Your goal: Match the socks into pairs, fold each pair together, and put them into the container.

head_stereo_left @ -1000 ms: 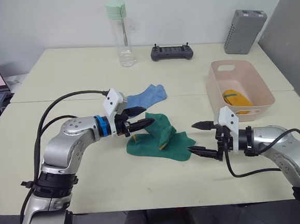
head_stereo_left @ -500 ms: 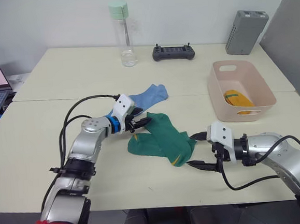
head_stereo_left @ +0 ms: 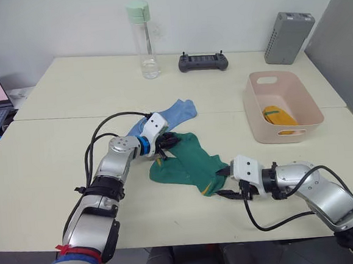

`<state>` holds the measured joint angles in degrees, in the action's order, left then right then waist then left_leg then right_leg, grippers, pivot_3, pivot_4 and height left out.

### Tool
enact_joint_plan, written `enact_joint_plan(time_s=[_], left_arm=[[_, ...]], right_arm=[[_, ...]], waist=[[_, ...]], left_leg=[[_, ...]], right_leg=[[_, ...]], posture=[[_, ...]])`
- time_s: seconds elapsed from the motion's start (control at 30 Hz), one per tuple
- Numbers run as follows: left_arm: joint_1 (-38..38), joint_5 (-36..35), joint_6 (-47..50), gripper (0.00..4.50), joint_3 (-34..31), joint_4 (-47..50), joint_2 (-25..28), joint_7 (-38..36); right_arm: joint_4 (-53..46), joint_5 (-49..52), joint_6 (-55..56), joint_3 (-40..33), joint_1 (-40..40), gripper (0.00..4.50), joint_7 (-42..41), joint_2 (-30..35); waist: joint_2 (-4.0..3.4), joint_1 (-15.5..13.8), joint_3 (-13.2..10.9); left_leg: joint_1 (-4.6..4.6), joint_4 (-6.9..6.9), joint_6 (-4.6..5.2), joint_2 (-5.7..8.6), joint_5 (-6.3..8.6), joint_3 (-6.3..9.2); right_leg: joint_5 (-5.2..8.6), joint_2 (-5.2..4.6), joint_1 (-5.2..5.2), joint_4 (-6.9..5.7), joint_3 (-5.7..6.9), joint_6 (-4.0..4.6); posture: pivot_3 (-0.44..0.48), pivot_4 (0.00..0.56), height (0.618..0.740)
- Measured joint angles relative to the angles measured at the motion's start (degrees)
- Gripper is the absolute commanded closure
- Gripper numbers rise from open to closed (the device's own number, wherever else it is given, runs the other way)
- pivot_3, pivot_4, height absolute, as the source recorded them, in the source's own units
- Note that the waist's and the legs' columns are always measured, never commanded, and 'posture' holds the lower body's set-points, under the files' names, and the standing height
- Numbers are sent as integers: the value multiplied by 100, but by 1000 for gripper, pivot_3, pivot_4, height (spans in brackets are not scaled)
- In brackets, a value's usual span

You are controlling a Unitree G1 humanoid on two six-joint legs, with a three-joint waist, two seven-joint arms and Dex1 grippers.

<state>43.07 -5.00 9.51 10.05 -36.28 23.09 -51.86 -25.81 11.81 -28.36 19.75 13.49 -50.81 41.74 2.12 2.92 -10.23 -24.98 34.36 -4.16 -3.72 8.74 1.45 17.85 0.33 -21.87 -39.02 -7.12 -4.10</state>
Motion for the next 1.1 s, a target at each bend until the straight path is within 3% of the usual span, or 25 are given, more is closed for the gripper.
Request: enact_joint_plan(time_s=[0.1, 0.17, 0.5, 0.6, 0.77, 1.1], left_arm=[[-2, 1, 4, 4500, -2, 6, 0, -19], [-12, 1, 11, 4500, -8, 33, 1, -24], [-29, 47, 46, 4500, -45, 152, 9, -1], [-29, 50, 47, 4500, -54, 199, 15, 0], [-31, 53, 47, 4500, -105, 222, 25, 3], [-27, 63, 37, 4500, -132, 216, 18, 5]], right_arm=[[58, -48, 44, 0, 2, 3987, -28, -4], [115, -64, 54, 0, 16, 4477, -43, -22], [155, -155, 160, -140, 72, 4477, -2, -164], [138, 20, -64, -397, 52, 3913, 82, -256], [-274, 688, -1042, -889, -307, 2215, 295, -408], [-593, 1026, -1874, -1033, -550, 2215, 623, -382]], waist=[[0, -1, 0], [0, -1, 0], [0, -2, 0], [0, -6, 0], [0, -12, 0], [0, -8, 0]], left_leg=[[0, 0, 0, 0, 0, 2], [1, 0, 0, -1, 0, 1], [1, 0, 0, 0, 0, 2], [1, 2, 0, 0, 0, 3], [1, 1, 0, 0, 0, 6], [2, 8, 0, 0, 0, 5]], right_leg=[[0, 0, 0, 0, 1, 0], [0, 0, 0, -1, 1, 0], [0, 0, 1, -2, 1, 0], [0, 0, 4, -2, 2, 0], [0, 0, 5, -2, 4, 1], [-1, 0, 7, -2, 2, -2]], posture=[[0, 150, 740], [0, 150, 740], [0, 150, 740], [0, 150, 740], [0, 150, 740], [0, 150, 740]])
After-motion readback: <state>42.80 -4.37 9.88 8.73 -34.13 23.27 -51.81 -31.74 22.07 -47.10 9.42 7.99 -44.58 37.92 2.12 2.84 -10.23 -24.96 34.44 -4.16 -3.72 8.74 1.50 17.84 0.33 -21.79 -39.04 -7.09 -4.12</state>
